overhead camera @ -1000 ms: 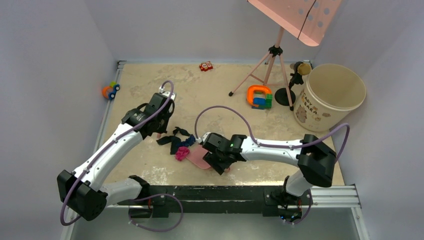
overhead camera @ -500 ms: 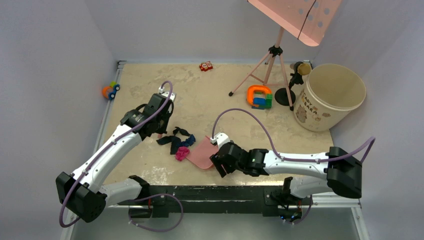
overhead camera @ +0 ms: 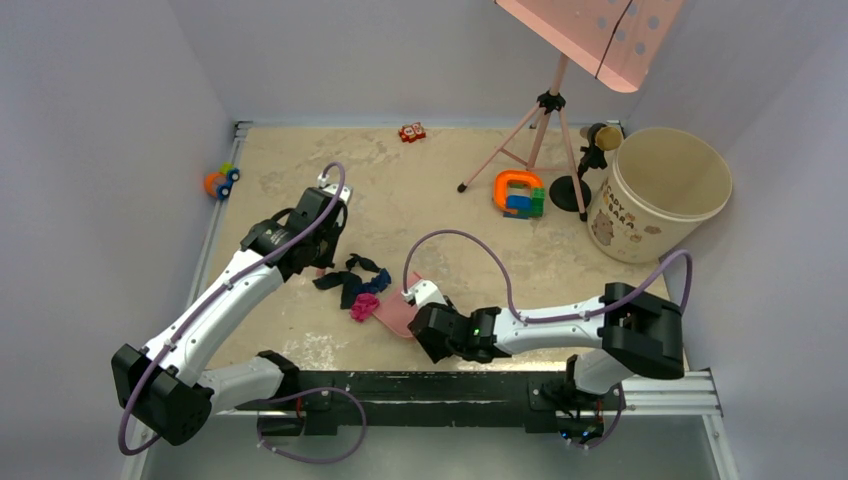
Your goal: Sweep away the paper scraps from the table
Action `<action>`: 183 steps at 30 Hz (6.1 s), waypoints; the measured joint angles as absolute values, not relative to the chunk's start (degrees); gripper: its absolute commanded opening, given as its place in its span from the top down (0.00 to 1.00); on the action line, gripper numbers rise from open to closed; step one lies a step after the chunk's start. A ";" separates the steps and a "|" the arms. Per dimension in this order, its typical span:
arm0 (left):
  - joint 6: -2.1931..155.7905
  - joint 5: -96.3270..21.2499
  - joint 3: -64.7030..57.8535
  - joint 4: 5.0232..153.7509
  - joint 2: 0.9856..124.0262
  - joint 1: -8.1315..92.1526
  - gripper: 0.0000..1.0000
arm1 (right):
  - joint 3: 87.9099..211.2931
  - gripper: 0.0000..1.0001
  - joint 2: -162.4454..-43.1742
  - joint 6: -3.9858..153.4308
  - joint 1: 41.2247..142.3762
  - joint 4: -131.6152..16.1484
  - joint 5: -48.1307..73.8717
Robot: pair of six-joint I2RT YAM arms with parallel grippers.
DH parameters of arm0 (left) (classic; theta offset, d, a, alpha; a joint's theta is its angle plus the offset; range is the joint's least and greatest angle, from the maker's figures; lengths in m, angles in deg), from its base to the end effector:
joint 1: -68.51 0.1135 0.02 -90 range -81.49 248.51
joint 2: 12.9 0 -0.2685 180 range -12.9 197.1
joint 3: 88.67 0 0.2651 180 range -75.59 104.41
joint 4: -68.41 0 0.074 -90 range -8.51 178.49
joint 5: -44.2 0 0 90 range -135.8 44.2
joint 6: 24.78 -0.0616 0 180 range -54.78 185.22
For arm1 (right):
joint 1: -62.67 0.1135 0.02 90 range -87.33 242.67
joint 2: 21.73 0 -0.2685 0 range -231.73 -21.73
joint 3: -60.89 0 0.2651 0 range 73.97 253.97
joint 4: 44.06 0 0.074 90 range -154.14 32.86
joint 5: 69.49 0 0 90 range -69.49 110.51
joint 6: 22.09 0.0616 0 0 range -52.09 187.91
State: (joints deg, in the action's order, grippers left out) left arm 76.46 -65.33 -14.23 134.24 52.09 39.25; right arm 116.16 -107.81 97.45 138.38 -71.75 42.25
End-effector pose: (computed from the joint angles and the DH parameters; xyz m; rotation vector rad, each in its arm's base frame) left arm 0.2204 -0.0999 0.2904 0.2605 2.4648 0.1408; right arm 0.0956 0.2830 0.1337 -0.8562 2.3542 0.2690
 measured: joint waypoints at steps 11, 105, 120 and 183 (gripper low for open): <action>76.09 -65.02 -14.36 134.24 52.09 39.25 1.00 | 116.16 0.55 -103.73 98.96 138.38 -71.90 44.17; 75.90 -38.49 -6.43 138.42 61.34 41.20 1.00 | 144.86 1.00 -123.72 74.45 124.21 -91.88 27.69; 80.73 -37.00 6.18 146.02 61.34 40.61 1.00 | 129.39 1.00 -111.75 82.06 123.69 -79.33 31.06; 81.95 -44.87 -13.68 133.76 46.30 40.74 1.00 | 169.52 1.00 -94.87 89.54 54.25 -123.46 22.49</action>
